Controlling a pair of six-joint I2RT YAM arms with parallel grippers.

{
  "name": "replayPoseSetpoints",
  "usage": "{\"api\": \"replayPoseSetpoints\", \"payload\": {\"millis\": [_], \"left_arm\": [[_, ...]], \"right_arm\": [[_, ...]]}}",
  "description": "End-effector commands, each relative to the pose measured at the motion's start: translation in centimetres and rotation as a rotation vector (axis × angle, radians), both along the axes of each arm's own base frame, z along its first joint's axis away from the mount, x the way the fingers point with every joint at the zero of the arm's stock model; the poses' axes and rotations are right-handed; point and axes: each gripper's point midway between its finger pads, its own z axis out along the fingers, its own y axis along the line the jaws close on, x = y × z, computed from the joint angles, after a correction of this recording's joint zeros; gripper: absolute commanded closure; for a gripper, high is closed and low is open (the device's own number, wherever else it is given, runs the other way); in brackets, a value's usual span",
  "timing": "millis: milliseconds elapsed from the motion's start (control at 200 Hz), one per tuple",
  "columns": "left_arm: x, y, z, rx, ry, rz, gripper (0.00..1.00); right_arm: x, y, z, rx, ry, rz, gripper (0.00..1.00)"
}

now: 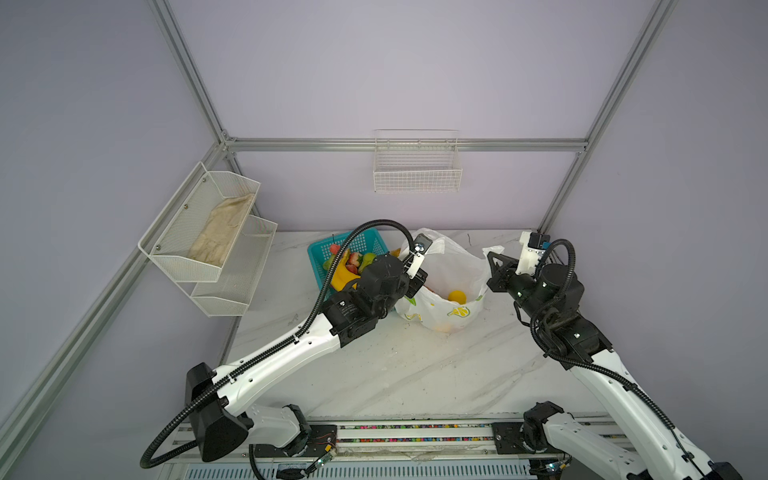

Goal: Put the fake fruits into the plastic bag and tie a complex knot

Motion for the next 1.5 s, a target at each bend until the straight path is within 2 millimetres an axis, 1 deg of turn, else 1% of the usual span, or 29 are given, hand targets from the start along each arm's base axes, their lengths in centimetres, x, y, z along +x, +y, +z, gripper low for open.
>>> {"api": "replayPoseSetpoints", "payload": {"millis": [0,70,175,245,320,385,405,435,525,590,655,715,795,885,965,1000,1005,1040,1050,1055,1155,1215,1255,1375,1435,1495], "left_arm": [[-1.1,0.3,3.9,-0.499,0.027,-0.03,1.0],[-1.3,0.9,3.9,-0.615,0.05,-0.022,1.0],[-1.4,1.4,3.0,-0.752,0.089,-0.01,1.0],[-1.4,1.6,2.2,-0.809,0.109,-0.01,1.0],[-1.6,1.8,2.1,-0.833,0.098,-0.019,1.0],[-1.7,2.2,2.0,-0.86,0.09,-0.009,1.0],[-1.7,2.3,2.0,-0.864,0.087,-0.007,1.0],[-1.7,2.5,2.0,-0.867,0.083,0.0,1.0],[-1.6,2.7,2.0,-0.865,0.073,0.01,1.0],[-1.5,2.6,1.9,-0.861,0.073,0.014,1.0],[-1.4,2.5,1.7,-0.853,0.075,0.016,1.0],[-1.4,2.5,1.6,-0.846,0.078,0.018,1.0],[-1.3,2.5,1.5,-0.835,0.08,0.021,1.0],[-1.4,2.4,1.3,-0.827,0.083,0.02,1.0],[-1.4,2.4,1.1,-0.825,0.087,0.018,1.0],[-1.4,2.3,1.1,-0.824,0.088,0.015,1.0],[-1.4,2.3,1.2,-0.824,0.088,0.014,1.0],[-1.4,2.2,1.1,-0.822,0.09,0.01,1.0],[-1.4,2.2,1.1,-0.821,0.091,0.009,1.0],[-1.4,2.1,1.1,-0.82,0.092,0.009,1.0],[-1.5,1.8,1.2,-0.802,0.094,-0.01,1.0],[-1.5,1.7,1.2,-0.797,0.098,-0.014,1.0],[-1.6,1.6,1.2,-0.793,0.099,-0.014,1.0],[-1.6,1.7,1.1,-0.788,0.099,-0.012,1.0],[-1.6,1.7,1.2,-0.784,0.097,-0.013,1.0],[-1.6,1.8,1.3,-0.785,0.096,-0.012,1.0]], "right_arm": [[1.6,0.2,0.5,-0.042,0.009,-0.01,1.0],[3.1,0.8,-0.4,-0.06,0.051,0.011,0.97],[4.9,1.5,-1.1,-0.069,0.1,0.045,0.88],[5.4,1.5,-0.7,-0.084,0.113,0.05,0.79],[5.4,1.3,0.1,-0.112,0.116,0.046,0.7],[5.0,0.8,0.9,-0.135,0.115,0.03,0.62],[4.8,0.6,1.2,-0.141,0.114,0.025,0.55],[4.4,0.4,1.6,-0.151,0.113,0.018,0.5],[3.2,-0.2,3.1,-0.169,0.113,0.018,0.42],[2.1,-0.2,3.6,-0.191,0.122,0.043,0.36],[1.0,0.0,4.0,-0.2,0.131,0.079,0.33],[0.0,0.0,4.5,-0.208,0.126,0.099,0.32],[-1.2,0.1,6.3,-0.212,0.068,0.13,0.32],[-2.2,1.5,8.4,-0.204,-0.009,0.227,0.32],[-2.2,4.0,8.9,-0.188,-0.044,0.357,0.31],[-2.1,5.3,8.9,-0.182,-0.051,0.423,0.28],[-2.1,5.7,8.7,-0.18,-0.045,0.442,0.27],[-2.2,7.1,9.0,-0.171,-0.068,0.499,0.25],[-2.1,7.6,8.8,-0.17,-0.063,0.515,0.25],[-2.2,7.7,9.0,-0.168,-0.074,0.523,0.25],[-3.2,12.3,9.4,-0.177,-0.144,0.67,0.23],[-3.6,14.4,9.5,-0.179,-0.17,0.75,0.23],[-3.8,15.5,9.5,-0.17,-0.188,0.804,0.23],[-3.0,16.6,9.2,-0.154,-0.216,0.84,0.24],[-2.5,16.9,9.0,-0.168,-0.221,0.839,0.29],[-2.4,16.9,9.2,-0.172,-0.237,0.837,0.38]]}}
